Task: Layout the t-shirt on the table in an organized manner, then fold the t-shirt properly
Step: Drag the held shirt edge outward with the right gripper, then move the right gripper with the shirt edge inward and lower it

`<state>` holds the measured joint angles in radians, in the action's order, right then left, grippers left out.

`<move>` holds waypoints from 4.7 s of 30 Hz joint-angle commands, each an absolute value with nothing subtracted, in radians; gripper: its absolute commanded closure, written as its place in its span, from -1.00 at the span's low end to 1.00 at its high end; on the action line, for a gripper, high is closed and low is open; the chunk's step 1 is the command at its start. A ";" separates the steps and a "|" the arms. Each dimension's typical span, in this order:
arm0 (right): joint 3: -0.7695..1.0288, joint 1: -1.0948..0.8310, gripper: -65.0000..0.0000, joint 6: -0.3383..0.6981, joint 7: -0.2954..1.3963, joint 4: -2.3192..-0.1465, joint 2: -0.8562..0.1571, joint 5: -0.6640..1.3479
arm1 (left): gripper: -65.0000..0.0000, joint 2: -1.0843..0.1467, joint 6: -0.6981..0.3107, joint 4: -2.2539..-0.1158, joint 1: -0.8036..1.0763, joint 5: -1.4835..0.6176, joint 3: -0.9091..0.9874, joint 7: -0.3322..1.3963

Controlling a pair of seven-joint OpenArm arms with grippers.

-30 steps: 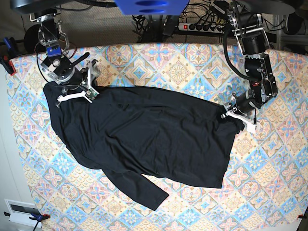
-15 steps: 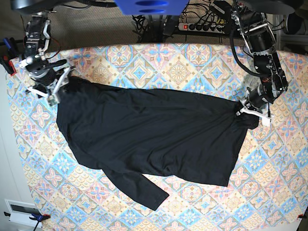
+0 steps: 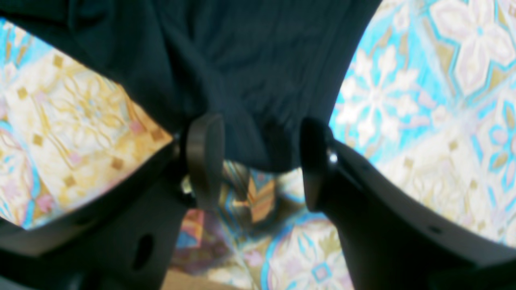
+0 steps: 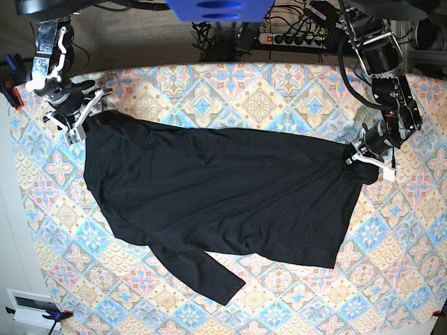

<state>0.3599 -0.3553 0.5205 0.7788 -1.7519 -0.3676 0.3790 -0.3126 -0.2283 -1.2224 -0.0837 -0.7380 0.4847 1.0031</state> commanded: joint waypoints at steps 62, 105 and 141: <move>0.286 -0.452 0.06 0.539 0.694 -1.959 -0.453 0.389 | 1.00 -0.325 -0.228 -1.233 -0.090 -0.739 0.545 0.997; -0.426 -0.176 0.22 0.552 0.611 -1.779 -0.472 -0.105 | 1.00 -0.323 -0.228 -1.233 -0.077 -0.739 0.545 0.993; -0.282 0.093 1.00 0.668 0.616 -1.747 -0.472 0.045 | 1.00 -0.303 -0.228 -1.231 -0.076 -0.736 0.544 0.993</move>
<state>-0.2905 0.0772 0.6746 0.6250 -1.7321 -0.4583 0.0425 -0.2909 -0.2283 -1.2201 -0.0669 -0.7403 0.5423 0.9867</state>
